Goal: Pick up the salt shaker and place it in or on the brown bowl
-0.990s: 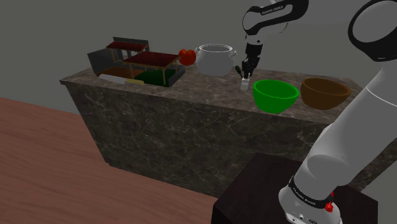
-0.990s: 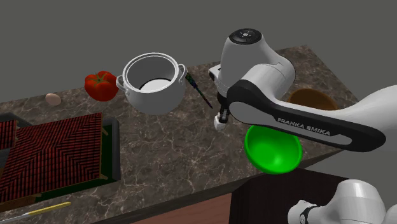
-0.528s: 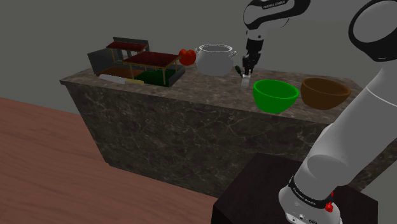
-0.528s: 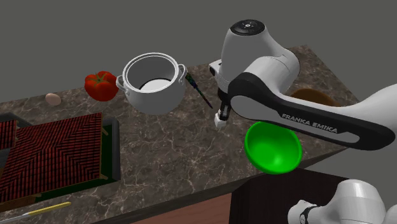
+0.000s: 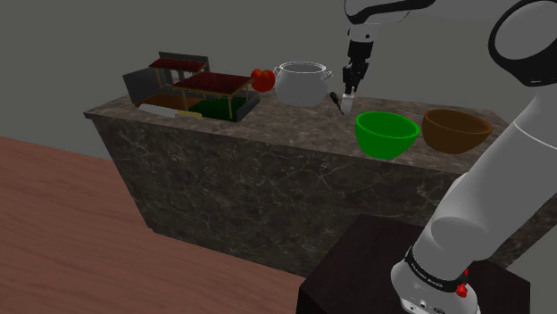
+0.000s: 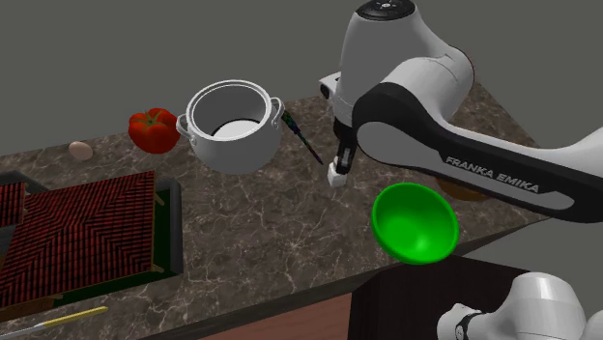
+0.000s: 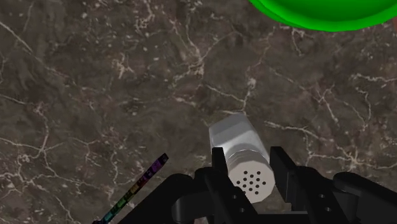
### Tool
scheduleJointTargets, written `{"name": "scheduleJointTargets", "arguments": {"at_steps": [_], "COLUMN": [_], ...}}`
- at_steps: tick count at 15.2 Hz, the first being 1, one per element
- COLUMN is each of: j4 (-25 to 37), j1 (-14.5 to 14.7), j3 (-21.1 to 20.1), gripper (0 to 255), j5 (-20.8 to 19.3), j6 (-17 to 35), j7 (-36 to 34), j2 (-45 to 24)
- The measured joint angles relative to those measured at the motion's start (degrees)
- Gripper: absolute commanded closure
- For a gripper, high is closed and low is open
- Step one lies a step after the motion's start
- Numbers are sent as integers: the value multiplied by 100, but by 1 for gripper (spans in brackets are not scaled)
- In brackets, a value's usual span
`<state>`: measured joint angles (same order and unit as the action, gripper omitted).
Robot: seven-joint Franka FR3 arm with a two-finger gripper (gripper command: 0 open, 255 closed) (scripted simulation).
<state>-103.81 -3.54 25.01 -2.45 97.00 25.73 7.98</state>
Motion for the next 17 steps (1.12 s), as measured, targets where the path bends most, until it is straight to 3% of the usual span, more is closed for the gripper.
{"name": "scheduleJointTargets", "arguments": {"at_steps": [17], "j4": [1775], "j1": [-15], "j3": [63], "gripper": [255], "j5": [173], "j6": [-1398], "j7": [131], "j2": [-416]}}
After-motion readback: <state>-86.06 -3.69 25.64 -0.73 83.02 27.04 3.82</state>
